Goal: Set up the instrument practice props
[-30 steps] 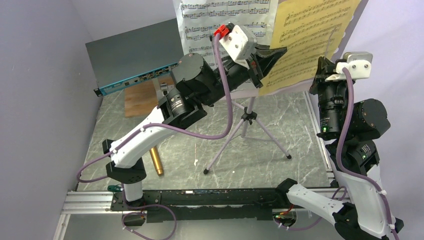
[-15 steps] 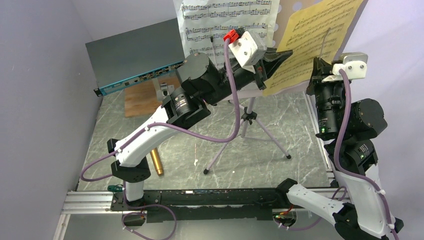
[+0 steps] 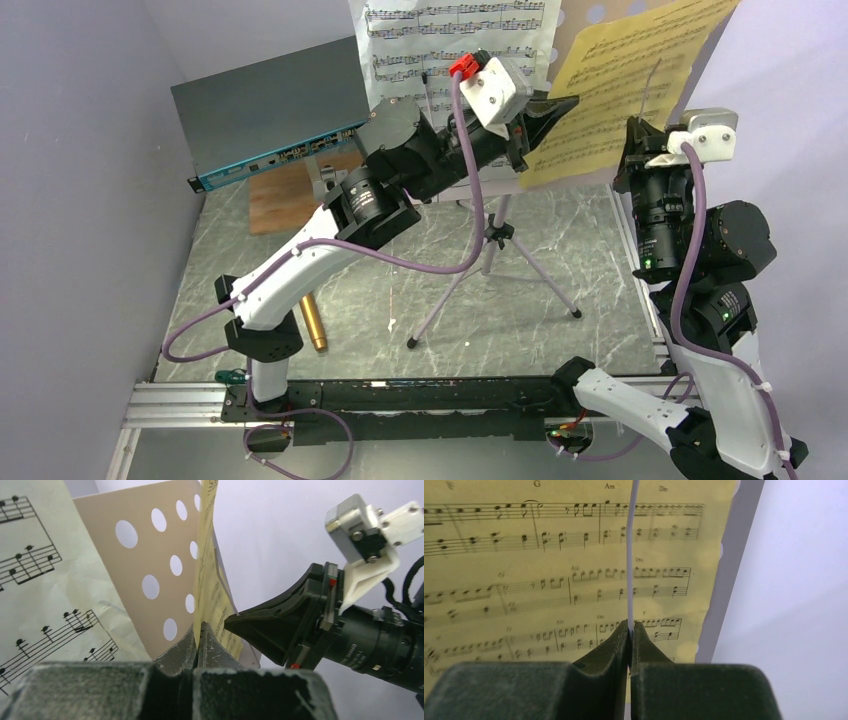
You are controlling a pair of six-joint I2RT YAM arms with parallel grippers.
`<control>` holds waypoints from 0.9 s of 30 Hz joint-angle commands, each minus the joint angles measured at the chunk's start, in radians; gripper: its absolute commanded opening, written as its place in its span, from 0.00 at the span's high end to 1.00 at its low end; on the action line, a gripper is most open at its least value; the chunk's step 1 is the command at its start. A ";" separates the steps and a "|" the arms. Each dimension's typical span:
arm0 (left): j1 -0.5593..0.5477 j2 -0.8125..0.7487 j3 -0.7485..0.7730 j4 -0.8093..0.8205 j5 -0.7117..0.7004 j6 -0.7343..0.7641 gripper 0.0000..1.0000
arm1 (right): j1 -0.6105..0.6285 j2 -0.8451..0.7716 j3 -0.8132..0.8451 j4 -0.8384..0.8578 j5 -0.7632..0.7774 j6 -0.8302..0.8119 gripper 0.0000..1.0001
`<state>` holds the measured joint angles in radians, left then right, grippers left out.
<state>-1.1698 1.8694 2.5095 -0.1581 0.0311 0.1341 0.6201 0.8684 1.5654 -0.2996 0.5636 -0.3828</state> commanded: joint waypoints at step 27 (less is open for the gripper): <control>0.035 -0.094 -0.070 0.048 0.052 -0.212 0.34 | 0.004 -0.054 0.091 -0.184 -0.146 0.211 0.53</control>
<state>-1.1374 1.8660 2.4336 -0.1410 0.0513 -0.0067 0.6216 0.8310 1.6138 -0.4107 0.4606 -0.2459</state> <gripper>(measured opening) 0.589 0.424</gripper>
